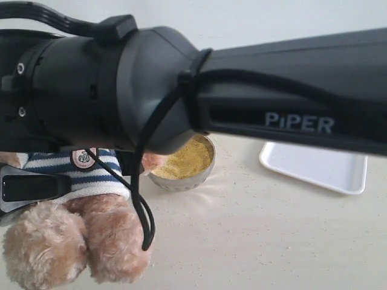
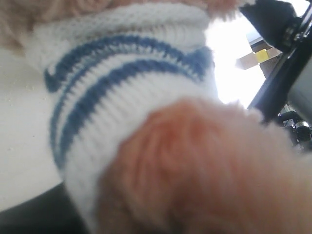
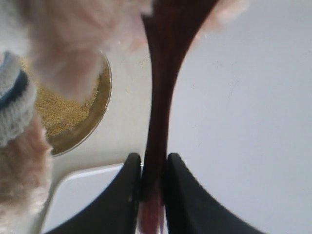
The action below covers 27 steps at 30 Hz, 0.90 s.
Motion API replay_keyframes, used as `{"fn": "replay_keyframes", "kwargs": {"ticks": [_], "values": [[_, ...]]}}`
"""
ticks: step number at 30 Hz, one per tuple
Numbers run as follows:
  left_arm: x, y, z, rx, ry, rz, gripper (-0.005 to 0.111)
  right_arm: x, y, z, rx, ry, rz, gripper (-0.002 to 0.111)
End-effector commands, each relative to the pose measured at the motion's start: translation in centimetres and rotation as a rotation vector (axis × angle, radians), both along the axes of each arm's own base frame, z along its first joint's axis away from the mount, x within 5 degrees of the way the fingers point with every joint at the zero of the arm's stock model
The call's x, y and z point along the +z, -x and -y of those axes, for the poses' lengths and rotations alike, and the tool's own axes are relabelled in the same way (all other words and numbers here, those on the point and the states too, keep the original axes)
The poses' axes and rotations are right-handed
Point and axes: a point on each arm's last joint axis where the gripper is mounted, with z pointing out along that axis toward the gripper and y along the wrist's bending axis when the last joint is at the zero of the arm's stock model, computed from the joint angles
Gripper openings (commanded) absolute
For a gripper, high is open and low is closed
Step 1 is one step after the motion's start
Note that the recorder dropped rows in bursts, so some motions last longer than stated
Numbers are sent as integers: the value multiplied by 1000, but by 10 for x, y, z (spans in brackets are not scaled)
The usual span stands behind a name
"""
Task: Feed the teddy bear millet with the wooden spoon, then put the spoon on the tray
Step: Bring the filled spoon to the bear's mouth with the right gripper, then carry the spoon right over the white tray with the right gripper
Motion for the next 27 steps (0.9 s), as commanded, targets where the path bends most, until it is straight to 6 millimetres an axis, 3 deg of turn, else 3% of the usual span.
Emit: {"fn": "replay_keyframes", "kwargs": {"ticks": [1,19,27], "values": [[3,1,1,-9,38,15,5,11,2,3,-3,-35,21,0],[3,1,1,-7,40,16,5,22,2,16,-61,-136,-80,0],[3,1,1,-7,39,17,5,52,-7,49,-170,-327,-234,0]]}}
